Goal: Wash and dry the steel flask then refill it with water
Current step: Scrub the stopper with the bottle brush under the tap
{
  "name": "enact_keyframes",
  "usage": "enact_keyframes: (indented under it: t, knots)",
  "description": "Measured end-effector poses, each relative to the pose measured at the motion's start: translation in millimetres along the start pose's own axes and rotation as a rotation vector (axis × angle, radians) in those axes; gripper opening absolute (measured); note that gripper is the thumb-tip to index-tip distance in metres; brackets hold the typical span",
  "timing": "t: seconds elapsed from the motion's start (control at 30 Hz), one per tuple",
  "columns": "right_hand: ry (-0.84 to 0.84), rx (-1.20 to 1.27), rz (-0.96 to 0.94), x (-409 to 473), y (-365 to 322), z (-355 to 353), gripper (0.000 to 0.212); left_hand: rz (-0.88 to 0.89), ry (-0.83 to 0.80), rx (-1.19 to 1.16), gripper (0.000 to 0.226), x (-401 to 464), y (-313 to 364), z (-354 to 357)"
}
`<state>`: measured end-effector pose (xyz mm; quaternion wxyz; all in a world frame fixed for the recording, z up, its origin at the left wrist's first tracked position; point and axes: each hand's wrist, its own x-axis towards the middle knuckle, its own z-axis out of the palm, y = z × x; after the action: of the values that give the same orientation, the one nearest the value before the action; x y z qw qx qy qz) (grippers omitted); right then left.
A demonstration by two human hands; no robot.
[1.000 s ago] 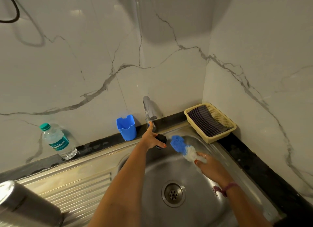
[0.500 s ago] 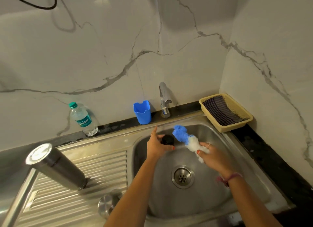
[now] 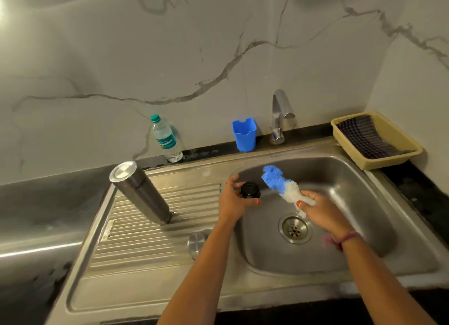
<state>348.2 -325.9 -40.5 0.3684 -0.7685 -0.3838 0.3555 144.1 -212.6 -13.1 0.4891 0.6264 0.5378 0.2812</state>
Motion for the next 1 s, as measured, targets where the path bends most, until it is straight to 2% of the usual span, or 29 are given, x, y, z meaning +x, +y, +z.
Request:
enact_keyframes:
  t: [0.1, 0.4, 0.77, 0.9, 1.0]
  knots:
    - [-0.007, 0.0, -0.003, -4.2, -3.8, 8.4, 0.027, 0.003, 0.025, 0.031, 0.087, 2.3, -2.7, -31.5]
    - [-0.008, -0.024, 0.022, -7.6, -3.3, 32.8, 0.034, -0.073, 0.167, 0.146, 0.08, 9.0, -34.9, -94.0]
    - [-0.007, -0.03, 0.04, -10.6, -7.2, 46.8, 0.037, -0.127, 0.161, 0.273, 0.076, 12.5, -60.3, -112.1]
    - [-0.024, -0.038, 0.048, -9.9, -7.2, 49.7, 0.037, -0.107, 0.161, 0.293, 0.072, 14.3, -63.8, -112.9]
    - [-0.03, -0.025, 0.061, -8.0, -5.7, 52.5, 0.037, -0.09, 0.144, 0.319, 0.077, 15.6, -63.1, -112.7]
